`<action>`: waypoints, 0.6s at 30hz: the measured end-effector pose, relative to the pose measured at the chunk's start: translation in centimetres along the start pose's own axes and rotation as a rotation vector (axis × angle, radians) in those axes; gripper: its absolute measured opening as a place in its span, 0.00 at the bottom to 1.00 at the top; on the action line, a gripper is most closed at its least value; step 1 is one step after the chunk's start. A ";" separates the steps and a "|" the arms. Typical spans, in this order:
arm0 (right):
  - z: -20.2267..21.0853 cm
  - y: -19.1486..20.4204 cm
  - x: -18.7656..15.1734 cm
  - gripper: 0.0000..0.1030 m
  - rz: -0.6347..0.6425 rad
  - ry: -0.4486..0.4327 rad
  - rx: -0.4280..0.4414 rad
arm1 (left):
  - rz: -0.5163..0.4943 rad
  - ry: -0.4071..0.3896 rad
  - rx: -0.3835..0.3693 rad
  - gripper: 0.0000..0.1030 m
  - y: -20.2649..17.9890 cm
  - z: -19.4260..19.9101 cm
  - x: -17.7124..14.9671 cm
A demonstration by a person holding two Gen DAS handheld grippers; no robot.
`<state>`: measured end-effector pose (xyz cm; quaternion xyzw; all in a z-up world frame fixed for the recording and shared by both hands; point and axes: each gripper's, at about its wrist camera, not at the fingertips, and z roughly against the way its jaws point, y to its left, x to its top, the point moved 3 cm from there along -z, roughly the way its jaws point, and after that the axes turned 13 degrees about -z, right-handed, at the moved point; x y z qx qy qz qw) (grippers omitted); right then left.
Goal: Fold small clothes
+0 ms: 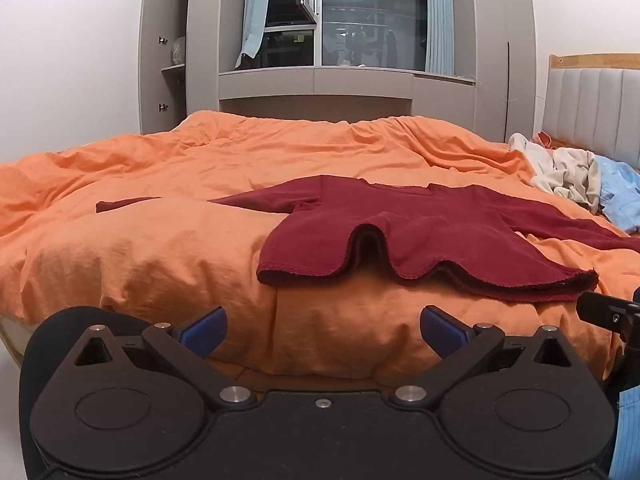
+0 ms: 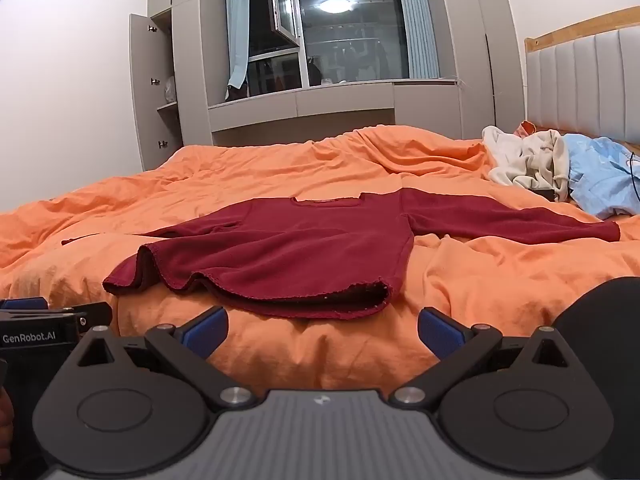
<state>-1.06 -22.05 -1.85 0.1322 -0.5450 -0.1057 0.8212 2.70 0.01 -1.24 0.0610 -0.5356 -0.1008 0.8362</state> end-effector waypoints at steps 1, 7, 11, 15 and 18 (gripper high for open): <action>0.0 0.0 0.0 1.00 -0.001 0.000 0.000 | -0.002 0.003 -0.001 1.00 0.0 0.0 0.0; 0.3 -0.6 -0.3 1.00 -0.011 -0.004 0.000 | -0.026 0.018 -0.002 1.00 -0.5 0.2 -0.1; 0.1 -0.4 0.0 1.00 -0.015 0.003 -0.022 | -0.006 0.017 0.001 1.00 -0.1 -0.4 -0.2; 0.3 -0.4 0.0 1.00 -0.019 0.000 -0.023 | -0.005 0.008 0.002 1.00 -0.1 0.0 -0.1; 0.3 -0.5 0.1 1.00 -0.019 0.001 -0.024 | -0.003 0.010 0.001 1.00 -0.1 0.0 -0.1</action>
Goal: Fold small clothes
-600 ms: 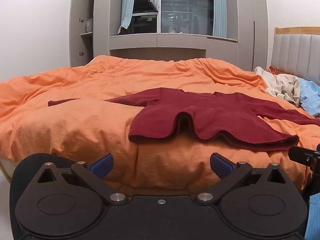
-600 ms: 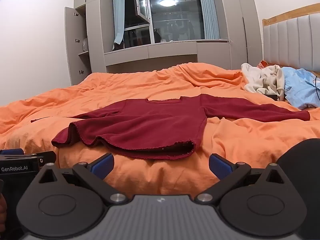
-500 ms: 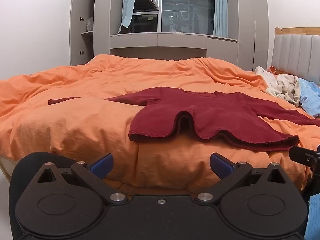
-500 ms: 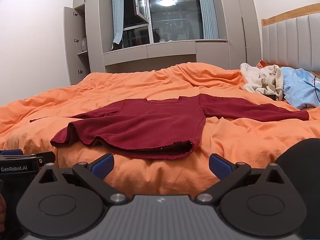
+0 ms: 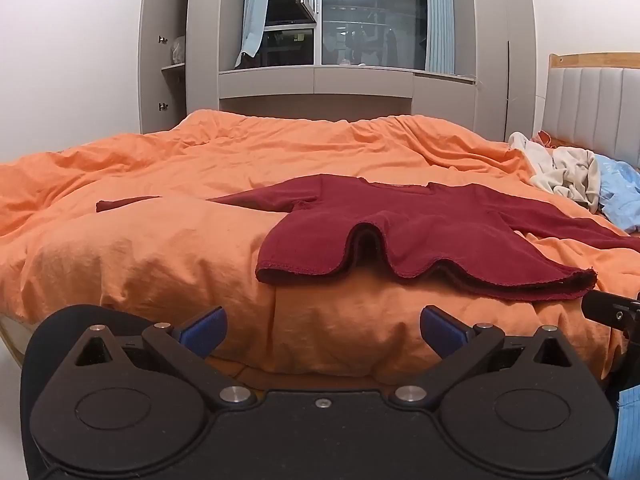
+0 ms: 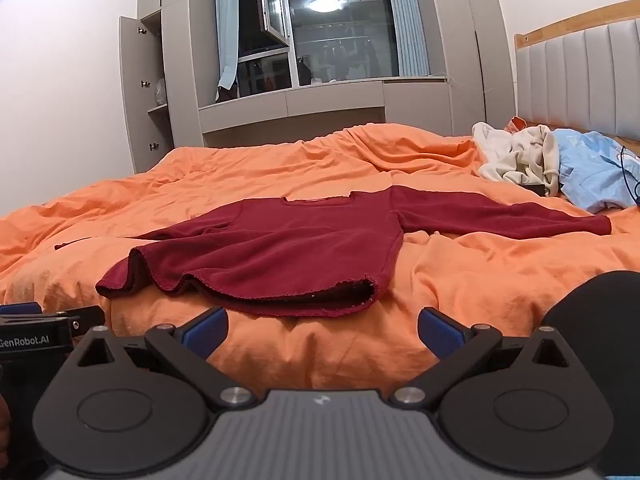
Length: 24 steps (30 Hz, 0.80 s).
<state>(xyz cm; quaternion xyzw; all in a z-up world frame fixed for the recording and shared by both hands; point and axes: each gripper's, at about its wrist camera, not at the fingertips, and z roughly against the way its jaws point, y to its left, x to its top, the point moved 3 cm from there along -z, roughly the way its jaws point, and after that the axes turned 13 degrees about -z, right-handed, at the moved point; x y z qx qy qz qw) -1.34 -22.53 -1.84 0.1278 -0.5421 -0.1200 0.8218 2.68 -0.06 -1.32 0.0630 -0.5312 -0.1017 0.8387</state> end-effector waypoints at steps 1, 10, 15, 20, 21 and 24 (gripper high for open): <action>0.0 0.0 0.0 1.00 0.000 0.001 0.000 | -0.001 0.001 -0.001 1.00 0.0 0.0 0.0; 0.0 -0.1 0.0 1.00 -0.002 0.001 -0.001 | 0.002 0.002 0.000 1.00 0.1 0.3 -0.4; 0.0 0.0 0.0 1.00 -0.002 0.001 -0.001 | 0.005 0.000 0.000 1.00 0.3 0.8 -0.8; 0.0 0.0 0.0 1.00 -0.002 0.002 -0.001 | 0.002 0.005 -0.001 1.00 0.1 0.0 0.0; 0.0 0.0 0.0 1.00 -0.002 0.001 -0.001 | 0.002 0.005 -0.001 1.00 0.1 0.0 0.0; 0.0 0.0 0.0 1.00 -0.004 0.002 -0.002 | 0.002 0.004 0.000 1.00 0.1 0.0 0.0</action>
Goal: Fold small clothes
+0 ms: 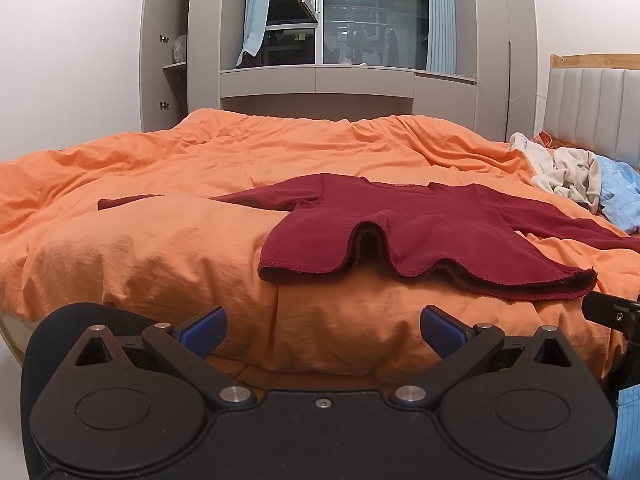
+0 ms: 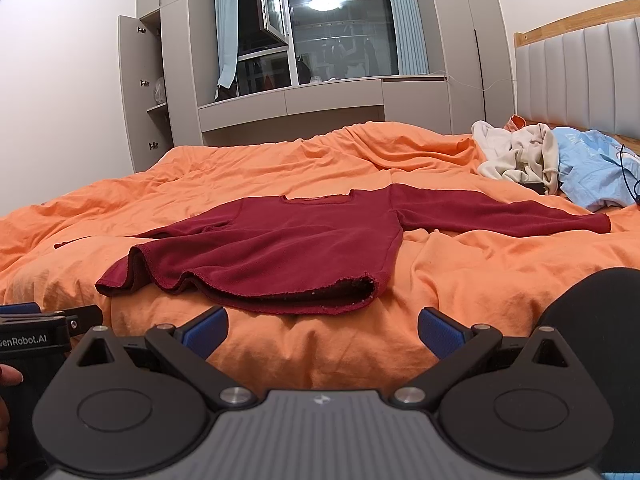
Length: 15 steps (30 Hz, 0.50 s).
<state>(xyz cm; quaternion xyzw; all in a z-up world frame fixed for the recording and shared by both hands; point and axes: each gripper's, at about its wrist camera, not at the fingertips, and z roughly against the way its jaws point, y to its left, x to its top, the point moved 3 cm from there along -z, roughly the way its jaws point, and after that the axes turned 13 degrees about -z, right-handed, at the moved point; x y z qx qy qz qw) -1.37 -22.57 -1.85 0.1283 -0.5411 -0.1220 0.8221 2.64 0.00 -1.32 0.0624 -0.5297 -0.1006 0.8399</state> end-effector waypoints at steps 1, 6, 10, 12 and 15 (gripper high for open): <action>0.0 0.0 0.0 1.00 -0.001 0.000 0.000 | 0.000 -0.001 0.000 1.00 0.0 0.0 0.0; 0.0 0.1 -0.2 1.00 -0.001 -0.001 0.000 | 0.003 0.000 0.003 1.00 0.0 0.0 -0.1; 0.0 0.1 -0.2 1.00 -0.001 0.000 0.000 | 0.001 -0.001 0.003 1.00 0.1 0.0 0.0; 0.0 0.1 -0.2 1.00 -0.001 0.000 0.000 | 0.002 -0.001 0.003 1.00 0.1 0.0 0.0; 0.0 0.1 -0.2 1.00 -0.001 0.000 0.000 | 0.003 -0.002 0.005 1.00 0.2 0.1 -0.1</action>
